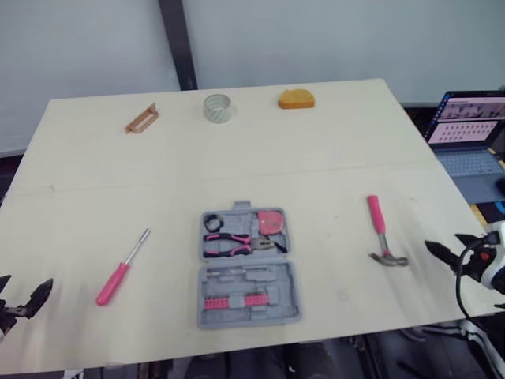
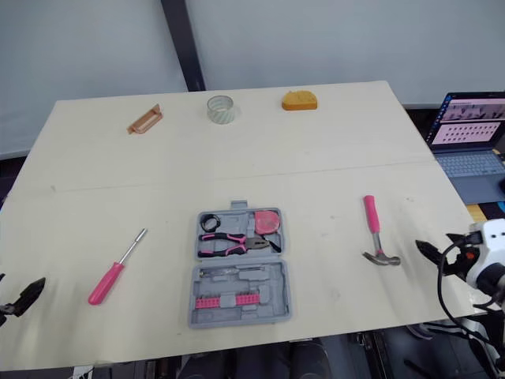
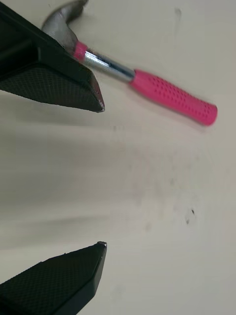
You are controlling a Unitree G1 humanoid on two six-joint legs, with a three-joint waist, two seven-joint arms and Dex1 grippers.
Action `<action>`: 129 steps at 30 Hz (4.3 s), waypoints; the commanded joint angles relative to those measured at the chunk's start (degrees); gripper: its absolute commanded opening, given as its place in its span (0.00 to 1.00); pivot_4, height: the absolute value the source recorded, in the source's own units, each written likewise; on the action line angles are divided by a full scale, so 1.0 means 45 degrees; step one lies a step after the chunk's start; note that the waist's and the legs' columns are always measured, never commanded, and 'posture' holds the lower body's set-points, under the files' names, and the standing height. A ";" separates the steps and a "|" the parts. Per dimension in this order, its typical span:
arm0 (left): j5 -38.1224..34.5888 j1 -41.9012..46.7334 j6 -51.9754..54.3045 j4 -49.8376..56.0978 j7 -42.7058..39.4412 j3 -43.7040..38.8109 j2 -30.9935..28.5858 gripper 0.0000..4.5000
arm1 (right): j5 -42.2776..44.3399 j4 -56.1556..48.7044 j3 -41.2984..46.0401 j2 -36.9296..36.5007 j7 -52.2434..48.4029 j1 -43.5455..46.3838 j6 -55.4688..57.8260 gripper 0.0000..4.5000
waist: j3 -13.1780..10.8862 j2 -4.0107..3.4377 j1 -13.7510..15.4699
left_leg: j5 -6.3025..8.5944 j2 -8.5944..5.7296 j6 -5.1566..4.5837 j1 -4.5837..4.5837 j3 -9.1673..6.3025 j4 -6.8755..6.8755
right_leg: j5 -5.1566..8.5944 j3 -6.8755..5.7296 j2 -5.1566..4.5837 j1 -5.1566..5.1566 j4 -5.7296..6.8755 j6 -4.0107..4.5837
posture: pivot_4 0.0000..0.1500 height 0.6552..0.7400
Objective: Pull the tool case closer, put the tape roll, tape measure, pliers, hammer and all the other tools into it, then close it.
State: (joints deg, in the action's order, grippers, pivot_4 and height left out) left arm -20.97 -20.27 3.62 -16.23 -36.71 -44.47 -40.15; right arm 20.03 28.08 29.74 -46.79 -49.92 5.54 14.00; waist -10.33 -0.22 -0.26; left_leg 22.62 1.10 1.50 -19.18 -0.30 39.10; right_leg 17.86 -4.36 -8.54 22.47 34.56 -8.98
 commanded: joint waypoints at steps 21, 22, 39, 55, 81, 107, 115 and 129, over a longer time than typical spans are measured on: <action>-0.0405 0.0845 -0.0285 0.1850 -0.0310 0.1260 0.0253 1.00 | 0.0627 -0.2128 -0.0373 0.0260 0.0630 0.0114 0.1307 0.99 | 0.0001 -0.0001 0.0038 | -0.0002 0.0012 0.0004 0.0005 0.0024 0.0017 | -0.0015 -0.0002 -0.0002 0.0002 0.0026 0.0000 | 1.00 1.00; -0.0519 0.0963 -0.0163 0.2356 -0.0610 0.1628 0.0236 1.00 | 0.0692 -0.2569 -0.0417 0.0371 0.0859 0.0104 0.1693 0.99 | 0.0001 -0.0001 0.0049 | -0.0003 0.0013 0.0006 0.0006 0.0024 0.0019 | -0.0020 -0.0002 -0.0002 0.0000 0.0025 0.0000 | 1.00 1.00; -0.0005 0.6432 0.1372 0.7747 -0.2927 0.9880 0.1084 1.00 | 0.0158 -0.7406 -0.2205 0.1941 0.4331 -0.0436 0.5989 0.71 | 0.0006 -0.0008 0.0049 | -0.0006 0.0008 0.0002 0.0000 0.0033 0.0040 | -0.0031 -0.0009 0.0000 0.0005 0.0044 -0.0012 | 1.00 1.00; 0.0798 0.7976 0.1080 0.7396 -0.2924 1.1618 0.2418 1.00 | -0.0770 -0.6420 -0.3034 0.2607 0.5690 0.0214 0.6335 0.71 | 0.0006 -0.0009 0.0053 | -0.0010 0.0005 -0.0004 -0.0005 0.0031 0.0055 | -0.0032 -0.0012 -0.0001 0.0007 0.0050 -0.0015 | 1.00 1.00; 0.1155 0.8613 0.0980 0.6968 -0.2973 1.1743 0.2918 1.00 | -0.0688 -0.6804 -0.3432 0.1938 0.5303 -0.0023 0.8162 0.09 | 0.0007 -0.0006 0.0368 | -0.0005 0.0002 -0.0011 -0.0015 0.0018 0.0114 | -0.0042 -0.0013 0.0000 -0.0016 0.0055 -0.0030 | 1.00 1.00; 0.1244 0.8950 0.0994 0.6812 -0.2787 1.1934 0.3287 1.00 | -0.0358 -0.6602 -0.3751 0.1214 0.4685 -0.0132 0.9390 0.67 | 0.0018 0.0013 0.0370 | -0.0004 0.0002 -0.0014 -0.0014 0.0014 0.0126 | -0.0043 -0.0015 0.0000 -0.0025 0.0058 -0.0030 | 1.00 1.00; 0.1229 0.9107 0.1058 0.6774 -0.2701 1.1963 0.3364 1.00 | -0.0381 -0.6345 -0.3803 0.1155 0.4676 -0.0172 0.9305 0.01 | 0.0043 0.0055 0.0381 | -0.0003 0.0002 -0.0016 -0.0013 0.0009 0.0135 | -0.0043 -0.0017 0.0000 -0.0032 0.0056 -0.0031 | 1.00 1.00; 0.0917 0.7035 0.0814 0.8103 -0.3146 1.0910 0.1961 1.00 | -0.0338 -0.8804 -0.5424 -0.1566 0.1268 -0.0115 0.7007 0.01 | 0.0035 0.0041 0.0312 | 0.0000 0.0002 -0.0020 -0.0025 0.0013 0.0121 | -0.0045 -0.0018 0.0000 -0.0008 0.0048 -0.0034 | 1.00 1.00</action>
State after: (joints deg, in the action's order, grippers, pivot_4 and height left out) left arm -15.57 13.01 8.57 16.08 -50.09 6.71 -30.01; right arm 18.26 -6.48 6.14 -50.81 -39.70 3.88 47.28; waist -10.17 -0.04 1.15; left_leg 22.62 1.11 1.40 -19.30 -0.23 39.64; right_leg 17.65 -4.44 -8.54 22.44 34.77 -9.14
